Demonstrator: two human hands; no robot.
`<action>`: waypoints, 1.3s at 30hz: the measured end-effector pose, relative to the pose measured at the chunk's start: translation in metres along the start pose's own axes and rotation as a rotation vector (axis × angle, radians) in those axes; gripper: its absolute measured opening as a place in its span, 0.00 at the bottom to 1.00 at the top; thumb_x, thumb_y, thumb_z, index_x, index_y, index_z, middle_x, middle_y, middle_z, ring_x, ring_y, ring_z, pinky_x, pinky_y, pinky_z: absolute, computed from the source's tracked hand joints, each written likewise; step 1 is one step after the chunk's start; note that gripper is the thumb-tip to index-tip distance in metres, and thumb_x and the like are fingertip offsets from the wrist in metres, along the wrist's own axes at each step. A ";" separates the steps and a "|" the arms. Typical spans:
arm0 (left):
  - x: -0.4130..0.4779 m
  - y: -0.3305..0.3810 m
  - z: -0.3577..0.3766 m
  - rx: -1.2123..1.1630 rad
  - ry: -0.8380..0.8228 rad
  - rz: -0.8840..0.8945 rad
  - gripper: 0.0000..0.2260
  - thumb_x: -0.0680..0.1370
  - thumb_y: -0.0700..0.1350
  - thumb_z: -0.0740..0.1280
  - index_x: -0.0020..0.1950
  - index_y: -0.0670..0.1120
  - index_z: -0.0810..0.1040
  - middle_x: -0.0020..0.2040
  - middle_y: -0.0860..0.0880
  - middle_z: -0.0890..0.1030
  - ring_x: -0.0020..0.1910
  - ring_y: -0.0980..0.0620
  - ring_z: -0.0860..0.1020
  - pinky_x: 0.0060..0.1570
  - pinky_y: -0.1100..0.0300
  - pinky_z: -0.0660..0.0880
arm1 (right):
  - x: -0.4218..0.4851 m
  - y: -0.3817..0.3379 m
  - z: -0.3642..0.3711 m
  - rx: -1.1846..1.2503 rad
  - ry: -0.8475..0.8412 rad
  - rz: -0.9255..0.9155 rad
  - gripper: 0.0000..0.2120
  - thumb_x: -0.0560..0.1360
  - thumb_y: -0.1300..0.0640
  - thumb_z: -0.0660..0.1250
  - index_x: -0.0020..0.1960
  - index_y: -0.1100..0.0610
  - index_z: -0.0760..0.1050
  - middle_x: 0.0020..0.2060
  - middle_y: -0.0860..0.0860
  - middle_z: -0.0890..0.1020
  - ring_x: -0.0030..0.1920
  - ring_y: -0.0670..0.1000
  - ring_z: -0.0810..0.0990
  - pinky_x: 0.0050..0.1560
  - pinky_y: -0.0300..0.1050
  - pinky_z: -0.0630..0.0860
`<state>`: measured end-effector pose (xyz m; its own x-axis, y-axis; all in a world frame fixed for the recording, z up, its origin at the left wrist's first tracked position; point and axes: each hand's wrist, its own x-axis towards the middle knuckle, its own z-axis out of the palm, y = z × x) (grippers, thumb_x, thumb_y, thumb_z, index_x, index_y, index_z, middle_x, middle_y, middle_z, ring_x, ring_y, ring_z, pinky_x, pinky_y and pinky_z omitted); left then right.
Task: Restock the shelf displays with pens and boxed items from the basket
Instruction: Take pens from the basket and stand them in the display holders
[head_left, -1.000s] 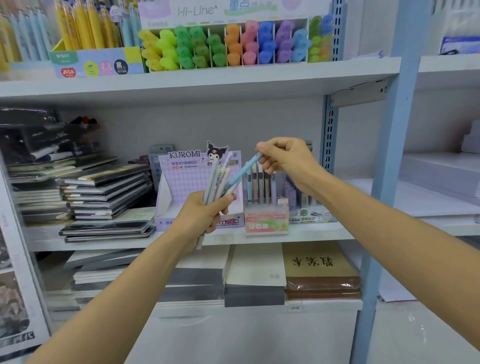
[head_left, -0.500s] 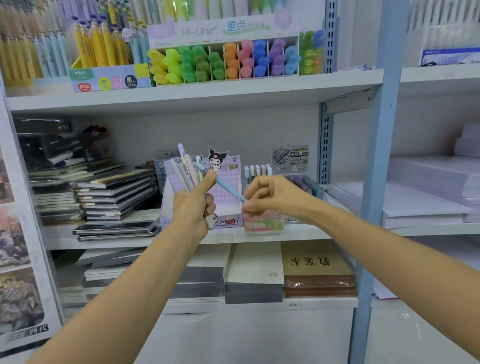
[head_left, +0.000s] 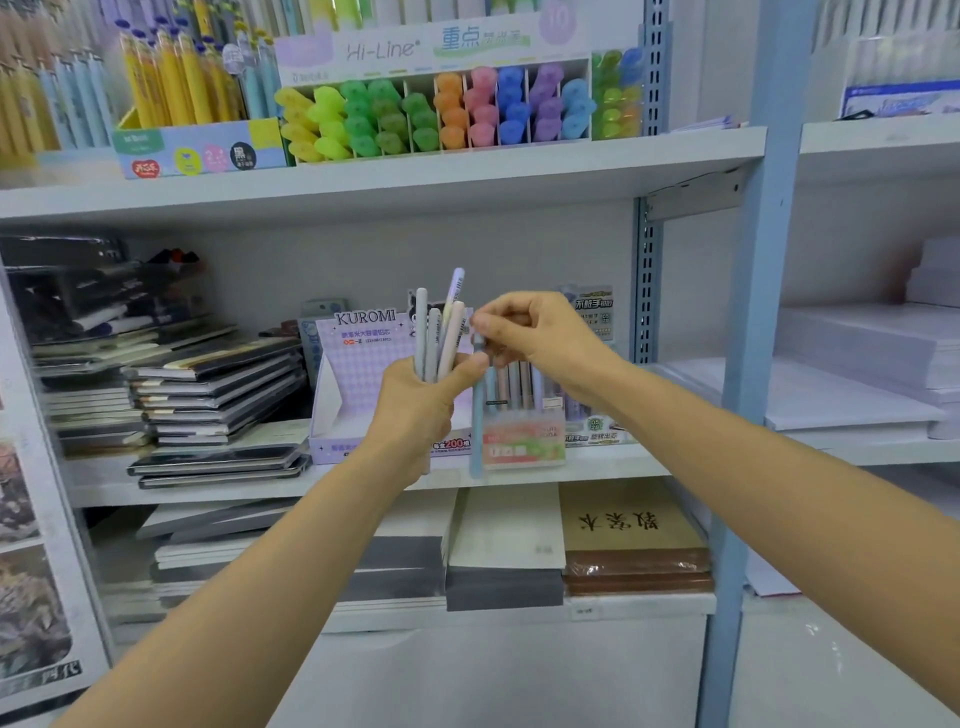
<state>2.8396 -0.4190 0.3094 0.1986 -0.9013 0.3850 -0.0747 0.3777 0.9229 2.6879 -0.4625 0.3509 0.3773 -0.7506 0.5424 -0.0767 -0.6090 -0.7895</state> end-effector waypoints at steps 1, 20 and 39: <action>0.002 0.000 -0.002 0.003 -0.005 -0.018 0.11 0.76 0.50 0.72 0.42 0.43 0.77 0.23 0.53 0.64 0.22 0.54 0.57 0.19 0.65 0.59 | 0.003 0.000 -0.004 0.014 0.057 -0.013 0.08 0.78 0.60 0.66 0.54 0.64 0.78 0.40 0.55 0.83 0.37 0.46 0.82 0.42 0.40 0.81; 0.025 -0.036 -0.011 -0.031 -0.132 -0.062 0.09 0.80 0.50 0.65 0.48 0.46 0.81 0.30 0.53 0.74 0.26 0.56 0.68 0.24 0.64 0.67 | 0.038 0.065 -0.021 -0.381 0.289 -0.129 0.03 0.79 0.62 0.65 0.50 0.62 0.76 0.40 0.54 0.80 0.38 0.53 0.82 0.40 0.39 0.81; 0.021 -0.037 -0.015 0.020 -0.130 -0.013 0.09 0.78 0.49 0.68 0.50 0.45 0.83 0.33 0.52 0.76 0.26 0.56 0.68 0.23 0.66 0.67 | 0.036 0.044 -0.014 -0.154 0.121 -0.045 0.15 0.80 0.46 0.62 0.60 0.54 0.78 0.37 0.39 0.80 0.33 0.37 0.74 0.36 0.35 0.72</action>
<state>2.8610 -0.4488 0.2833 0.0714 -0.9264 0.3698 -0.0924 0.3630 0.9272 2.6853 -0.5199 0.3397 0.2704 -0.7413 0.6143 -0.2059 -0.6678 -0.7153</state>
